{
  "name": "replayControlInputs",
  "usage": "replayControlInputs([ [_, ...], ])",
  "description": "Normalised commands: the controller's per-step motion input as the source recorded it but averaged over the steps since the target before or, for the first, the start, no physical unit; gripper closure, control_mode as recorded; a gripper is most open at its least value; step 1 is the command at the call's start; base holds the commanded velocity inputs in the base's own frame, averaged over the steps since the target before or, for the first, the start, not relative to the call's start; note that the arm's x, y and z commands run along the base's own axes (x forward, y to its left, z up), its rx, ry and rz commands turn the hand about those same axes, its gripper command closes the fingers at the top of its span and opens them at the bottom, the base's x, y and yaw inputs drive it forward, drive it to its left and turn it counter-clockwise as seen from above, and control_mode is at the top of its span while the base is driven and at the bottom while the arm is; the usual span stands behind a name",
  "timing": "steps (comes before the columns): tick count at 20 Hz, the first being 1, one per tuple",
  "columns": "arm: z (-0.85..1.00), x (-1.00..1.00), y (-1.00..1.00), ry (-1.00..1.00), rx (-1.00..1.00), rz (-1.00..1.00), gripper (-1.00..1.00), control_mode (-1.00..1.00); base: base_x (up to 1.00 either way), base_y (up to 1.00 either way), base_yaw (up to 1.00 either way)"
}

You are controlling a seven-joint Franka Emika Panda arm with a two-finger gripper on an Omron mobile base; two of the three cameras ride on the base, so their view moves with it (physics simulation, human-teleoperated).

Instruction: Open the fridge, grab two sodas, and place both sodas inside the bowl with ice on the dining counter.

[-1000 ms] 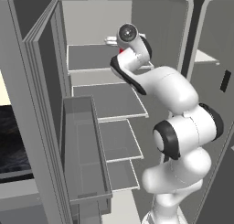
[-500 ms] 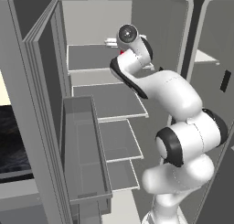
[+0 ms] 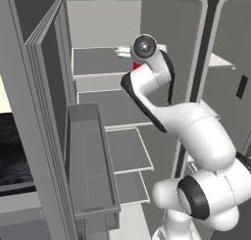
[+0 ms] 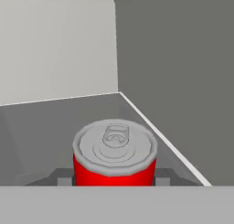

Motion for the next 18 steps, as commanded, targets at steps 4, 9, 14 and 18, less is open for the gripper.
replayControlInputs([
  [4,0.03,-1.00,0.09,0.00,0.00,0.00,1.00,-1.00,0.00,0.00,0.00],
  [9,0.00,-1.00,0.15,0.00,0.00,0.00,1.00,-1.00,0.00,0.00,0.00],
  [14,0.00,-1.00,0.00,0.00,0.00,0.00,1.00,-1.00,0.00,0.00,0.00],
  [18,0.00,-1.00,-0.03,0.00,0.02,0.00,1.00,-1.00,0.00,0.00,0.00],
])
